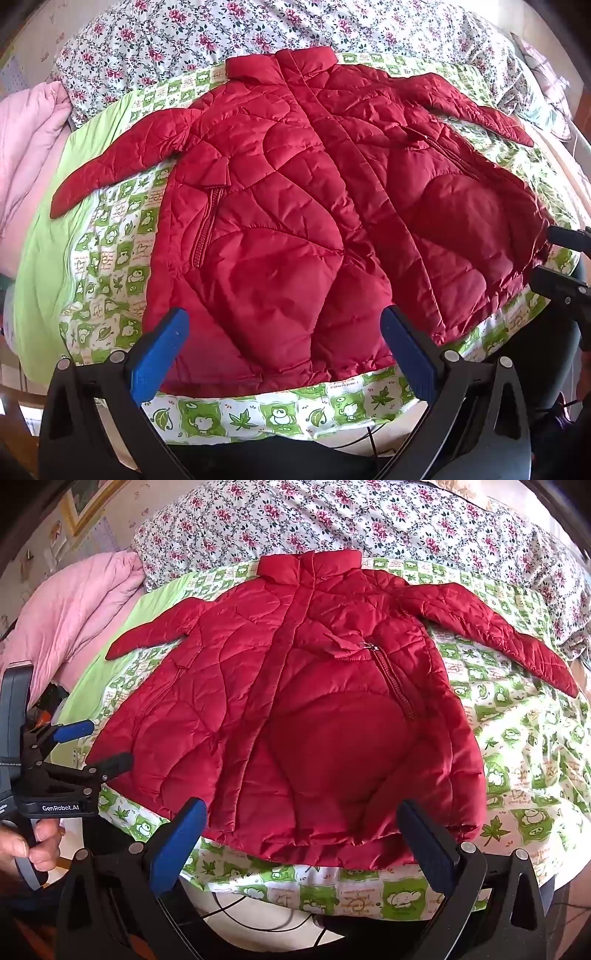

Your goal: Fold large clothes

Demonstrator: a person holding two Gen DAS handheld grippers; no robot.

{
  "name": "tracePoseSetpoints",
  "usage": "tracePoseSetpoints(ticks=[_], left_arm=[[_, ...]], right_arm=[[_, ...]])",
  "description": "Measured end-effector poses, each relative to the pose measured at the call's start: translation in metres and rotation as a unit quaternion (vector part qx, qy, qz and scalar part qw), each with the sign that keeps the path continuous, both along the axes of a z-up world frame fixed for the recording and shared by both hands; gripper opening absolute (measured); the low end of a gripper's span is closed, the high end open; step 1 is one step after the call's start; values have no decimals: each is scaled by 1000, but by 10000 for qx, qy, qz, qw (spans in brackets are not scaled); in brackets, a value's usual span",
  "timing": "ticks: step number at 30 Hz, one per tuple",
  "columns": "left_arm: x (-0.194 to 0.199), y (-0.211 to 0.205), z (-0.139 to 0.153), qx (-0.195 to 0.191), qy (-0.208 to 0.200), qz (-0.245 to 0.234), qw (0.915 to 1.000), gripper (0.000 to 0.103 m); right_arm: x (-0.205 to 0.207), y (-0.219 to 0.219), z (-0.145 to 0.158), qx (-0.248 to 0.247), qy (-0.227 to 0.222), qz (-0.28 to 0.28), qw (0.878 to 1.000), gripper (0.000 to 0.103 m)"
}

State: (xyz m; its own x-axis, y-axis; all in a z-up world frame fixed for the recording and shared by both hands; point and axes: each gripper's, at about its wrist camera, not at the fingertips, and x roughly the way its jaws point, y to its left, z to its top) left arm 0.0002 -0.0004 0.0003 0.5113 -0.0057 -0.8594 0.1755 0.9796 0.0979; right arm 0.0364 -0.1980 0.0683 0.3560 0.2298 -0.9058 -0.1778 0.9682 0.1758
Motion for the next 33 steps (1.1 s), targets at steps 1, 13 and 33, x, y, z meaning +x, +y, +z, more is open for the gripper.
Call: tracePoseSetpoints(ticks=[1, 13, 33], left_arm=[[0, 0, 0, -8, -3, 4, 10000, 103], [1, 1, 3, -73, -4, -30, 10000, 103], [3, -2, 4, -98, -1, -100, 9999, 103]], right_arm=[[0, 0, 0, 3, 5, 4, 10000, 103], [-4, 4, -4, -9, -22, 11, 10000, 103], [2, 3, -3, -43, 12, 13, 10000, 103]])
